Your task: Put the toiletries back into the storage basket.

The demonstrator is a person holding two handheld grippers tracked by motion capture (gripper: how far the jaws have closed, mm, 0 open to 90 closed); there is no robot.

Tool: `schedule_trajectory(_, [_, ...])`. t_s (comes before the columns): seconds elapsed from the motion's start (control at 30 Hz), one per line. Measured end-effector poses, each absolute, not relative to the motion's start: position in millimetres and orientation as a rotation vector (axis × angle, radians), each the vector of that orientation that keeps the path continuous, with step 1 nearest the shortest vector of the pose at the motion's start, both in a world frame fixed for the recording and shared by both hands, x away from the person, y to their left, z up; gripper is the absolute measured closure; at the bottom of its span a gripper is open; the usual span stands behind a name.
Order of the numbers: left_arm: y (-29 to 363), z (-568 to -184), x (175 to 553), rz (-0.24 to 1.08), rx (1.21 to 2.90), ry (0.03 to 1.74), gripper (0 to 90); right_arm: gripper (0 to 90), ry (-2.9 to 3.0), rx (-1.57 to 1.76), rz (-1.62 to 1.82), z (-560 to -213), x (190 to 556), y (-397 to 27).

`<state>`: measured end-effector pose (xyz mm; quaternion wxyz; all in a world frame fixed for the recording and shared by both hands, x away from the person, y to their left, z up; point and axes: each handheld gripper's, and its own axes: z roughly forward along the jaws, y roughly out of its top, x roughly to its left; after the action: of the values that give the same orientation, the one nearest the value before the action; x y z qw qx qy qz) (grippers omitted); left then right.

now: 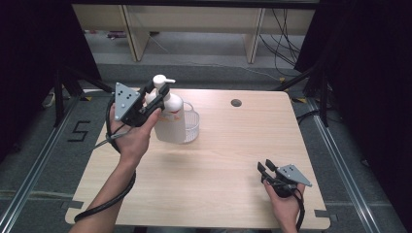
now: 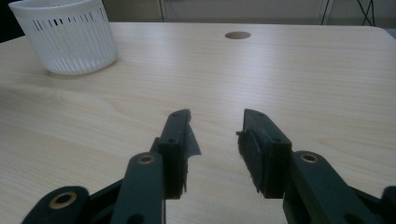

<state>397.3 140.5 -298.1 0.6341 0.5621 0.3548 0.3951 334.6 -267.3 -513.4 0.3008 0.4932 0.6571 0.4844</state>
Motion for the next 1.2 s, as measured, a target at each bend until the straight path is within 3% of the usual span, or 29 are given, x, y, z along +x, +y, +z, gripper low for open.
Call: schedule_trajectory(1.2, [135.0, -288.0, 415.2, 0.909, 1.278, 0.811, 59.7, 61.3, 1.759, 1.305, 1.282, -513.5, 335.2, -268.6])
